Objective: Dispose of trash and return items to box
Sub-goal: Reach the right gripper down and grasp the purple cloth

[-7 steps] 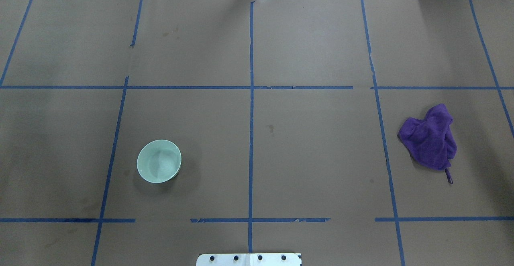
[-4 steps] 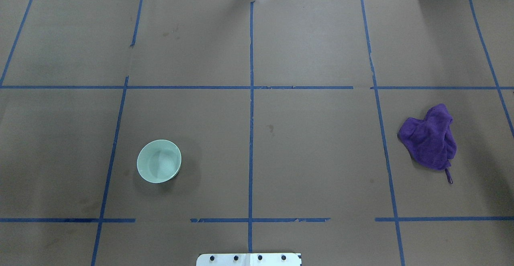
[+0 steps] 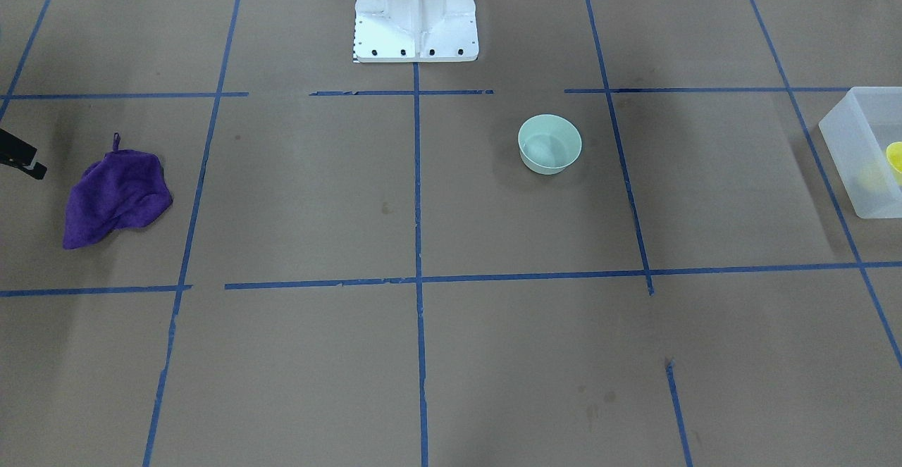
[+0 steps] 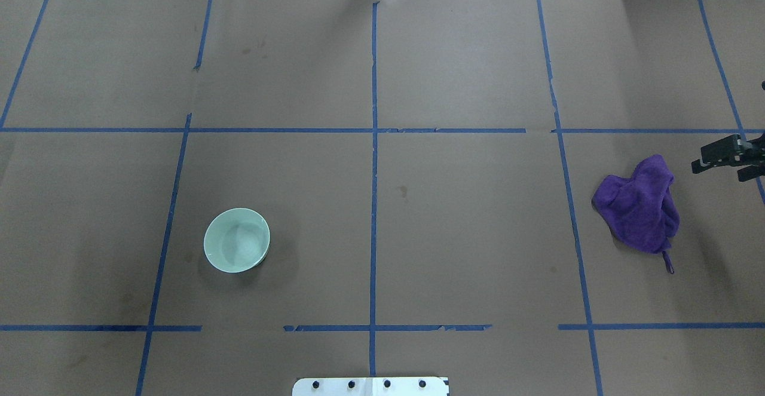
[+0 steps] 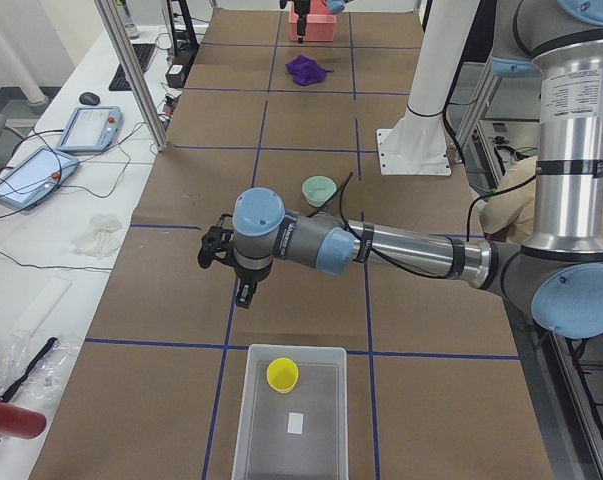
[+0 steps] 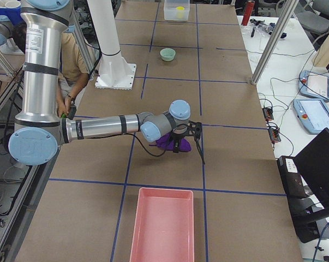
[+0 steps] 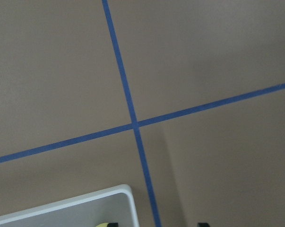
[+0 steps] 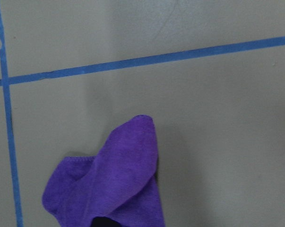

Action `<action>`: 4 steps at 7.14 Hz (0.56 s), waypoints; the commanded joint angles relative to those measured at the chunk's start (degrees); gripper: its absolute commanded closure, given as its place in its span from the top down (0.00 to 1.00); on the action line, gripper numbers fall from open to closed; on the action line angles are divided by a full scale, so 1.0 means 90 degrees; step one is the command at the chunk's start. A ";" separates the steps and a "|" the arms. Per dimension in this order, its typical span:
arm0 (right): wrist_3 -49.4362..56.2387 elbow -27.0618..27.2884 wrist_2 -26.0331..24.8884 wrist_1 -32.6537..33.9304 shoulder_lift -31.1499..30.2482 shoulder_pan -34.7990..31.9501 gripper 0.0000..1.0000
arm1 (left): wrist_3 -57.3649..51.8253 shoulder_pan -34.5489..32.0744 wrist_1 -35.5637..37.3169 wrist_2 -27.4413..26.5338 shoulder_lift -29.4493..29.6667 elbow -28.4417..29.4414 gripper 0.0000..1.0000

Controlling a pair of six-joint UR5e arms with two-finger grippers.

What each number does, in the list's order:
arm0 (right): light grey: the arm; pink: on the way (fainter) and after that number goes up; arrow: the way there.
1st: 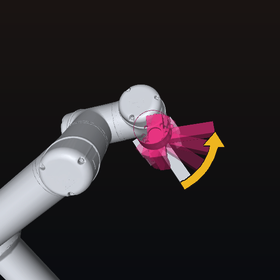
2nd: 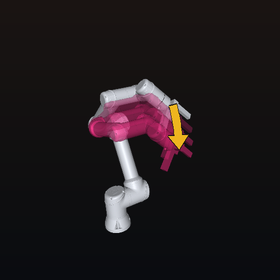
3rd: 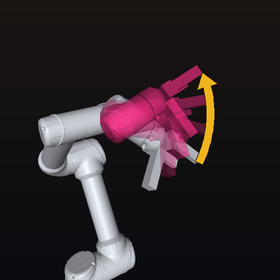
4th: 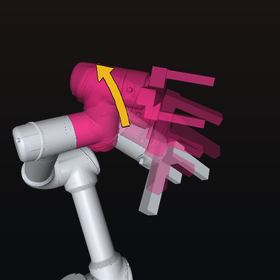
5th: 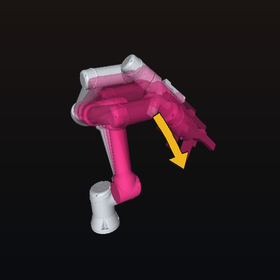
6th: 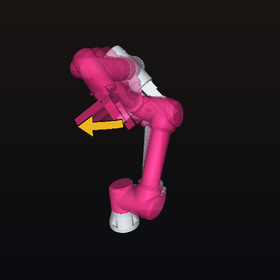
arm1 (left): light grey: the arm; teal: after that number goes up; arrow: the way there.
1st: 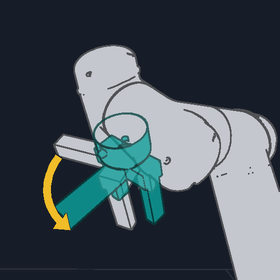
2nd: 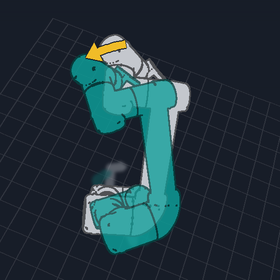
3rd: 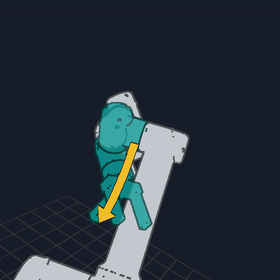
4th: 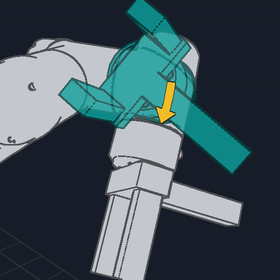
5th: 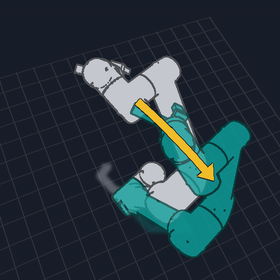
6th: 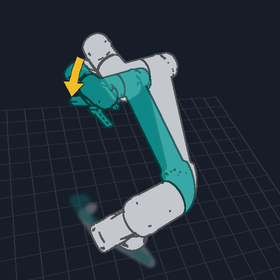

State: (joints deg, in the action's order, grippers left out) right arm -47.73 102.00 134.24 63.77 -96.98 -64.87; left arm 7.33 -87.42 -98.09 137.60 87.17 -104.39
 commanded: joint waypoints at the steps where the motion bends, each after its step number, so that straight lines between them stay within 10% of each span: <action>1: -0.1772 0.0053 -0.0577 -0.0619 0.0130 0.0876 1.00 | 0.1327 0.0686 -0.0037 0.0053 0.0021 -0.0615 0.71; 4: -0.2518 0.0063 -0.0892 -0.0649 0.0259 0.1435 0.99 | 0.3554 0.2024 -0.0836 -0.0025 0.0138 -0.0823 0.72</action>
State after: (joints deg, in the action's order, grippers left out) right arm -68.12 102.53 127.09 58.08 -94.69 -53.56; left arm 31.37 -74.08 -102.11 137.62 88.18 -111.35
